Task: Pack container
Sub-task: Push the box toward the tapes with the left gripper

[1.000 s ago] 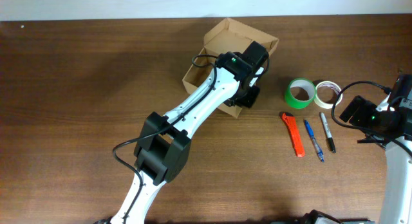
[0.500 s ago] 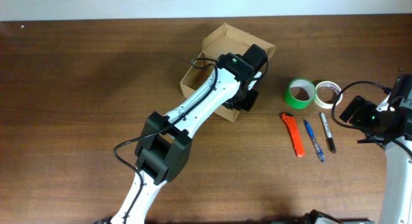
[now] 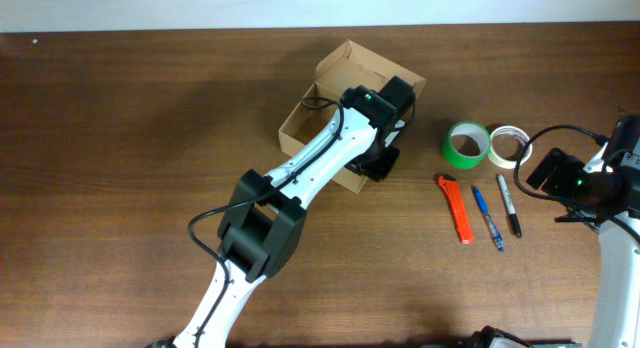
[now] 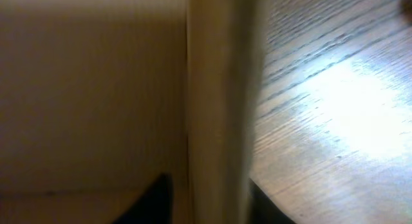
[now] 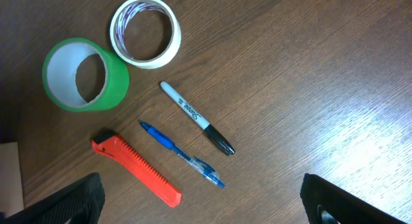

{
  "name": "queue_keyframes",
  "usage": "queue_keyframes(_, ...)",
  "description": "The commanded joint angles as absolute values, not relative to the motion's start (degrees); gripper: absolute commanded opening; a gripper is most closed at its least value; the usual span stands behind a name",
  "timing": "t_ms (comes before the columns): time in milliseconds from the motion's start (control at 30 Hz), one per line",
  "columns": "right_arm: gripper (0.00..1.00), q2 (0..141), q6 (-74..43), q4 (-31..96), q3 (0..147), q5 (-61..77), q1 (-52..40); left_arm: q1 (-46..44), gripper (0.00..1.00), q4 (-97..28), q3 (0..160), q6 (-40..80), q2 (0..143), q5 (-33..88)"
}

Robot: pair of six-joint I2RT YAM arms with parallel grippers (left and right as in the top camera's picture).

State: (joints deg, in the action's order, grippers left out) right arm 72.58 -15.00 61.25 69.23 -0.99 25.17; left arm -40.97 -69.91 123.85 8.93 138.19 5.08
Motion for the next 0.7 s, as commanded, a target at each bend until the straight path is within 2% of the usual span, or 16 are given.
queue_keyframes(0,0.99,72.1,-15.5,60.9,70.4,-0.5,25.5,-41.0,0.59,-70.4,126.0,9.0,139.2,5.5)
queue_keyframes(100,0.99,72.1,-15.5,60.9,70.4,-0.5,25.5,-40.9,0.65,-71.9,129.0,8.6,139.2,4.3)
queue_keyframes(433,0.99,72.1,-15.5,60.4,70.4,-0.5,25.5,-40.8,0.65,-83.2,150.7,6.7,139.2,-5.6)
queue_keyframes(667,0.99,72.1,-15.5,60.5,70.4,-0.7,25.5,-39.0,0.66,-95.3,166.7,6.8,139.2,-15.8)
